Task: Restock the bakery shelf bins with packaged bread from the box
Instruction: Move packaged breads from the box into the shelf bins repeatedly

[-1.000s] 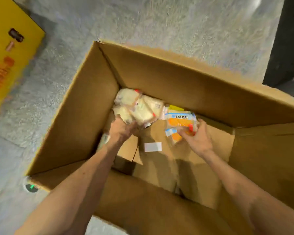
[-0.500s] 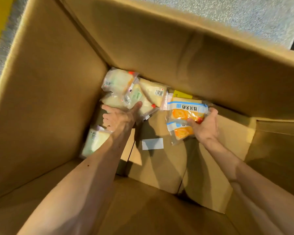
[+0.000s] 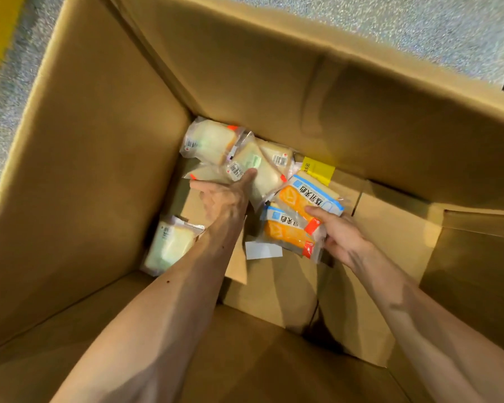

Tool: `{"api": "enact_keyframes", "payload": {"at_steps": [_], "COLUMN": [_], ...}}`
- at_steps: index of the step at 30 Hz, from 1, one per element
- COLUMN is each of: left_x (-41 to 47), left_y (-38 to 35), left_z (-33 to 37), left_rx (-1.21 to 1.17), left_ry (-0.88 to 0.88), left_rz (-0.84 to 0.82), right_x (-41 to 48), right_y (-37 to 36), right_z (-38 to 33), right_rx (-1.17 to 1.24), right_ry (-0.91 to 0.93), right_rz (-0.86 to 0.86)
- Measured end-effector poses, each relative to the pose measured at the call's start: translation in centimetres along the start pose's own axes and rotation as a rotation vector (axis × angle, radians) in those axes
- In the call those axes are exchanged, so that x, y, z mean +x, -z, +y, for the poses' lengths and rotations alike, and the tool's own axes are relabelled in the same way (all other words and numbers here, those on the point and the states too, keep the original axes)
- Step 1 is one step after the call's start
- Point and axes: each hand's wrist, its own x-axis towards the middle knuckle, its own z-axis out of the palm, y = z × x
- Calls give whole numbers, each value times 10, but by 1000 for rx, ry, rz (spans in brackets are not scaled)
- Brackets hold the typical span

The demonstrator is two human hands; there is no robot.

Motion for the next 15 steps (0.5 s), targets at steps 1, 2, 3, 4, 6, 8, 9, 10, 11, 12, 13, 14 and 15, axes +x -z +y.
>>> {"api": "enact_keyframes", "payload": {"at_steps": [1,2,3,4,6,8,9,10,11,12,13,14,15], "left_x": [1,2,1,1,-1,1,0,3,3,-2,-8,-11,-16], "left_y": [0,2,5,8,21,35,43,46,56,63,75,85,96], "left_z": [2,5,8,7,5,0,-1,-6,-12,-13,-12,-14,-13], "left_rx": [-30,-61,-87,-97,-82,-144,-189,-220,-212,-180,-106,-32,14], "left_ry": [37,83,116,124,121,143,166,177,174,151,92,31,-41], "left_rz": [-17,-40,-71,-106,-124,-160,-206,-236,-285,-340,-410,-476,-549], "right_x": [-1,-3,-4,-7,-12,-17,-21,-23,-31,-35,-43,-52,-62], "right_y": [2,5,8,12,18,21,22,21,17,14,10,3,-3], "right_z": [0,-2,-3,-3,-4,-4,-3,-3,-1,0,3,6,10], "right_rx": [7,17,22,25,23,35,38,31,18,8,1,-7,-22], "right_ry": [-2,-6,-4,-9,-17,-20,-11,-3,8,13,19,21,20], "right_rz": [-11,-13,-11,-1,23,28,33,37,47,49,44,38,28]}}
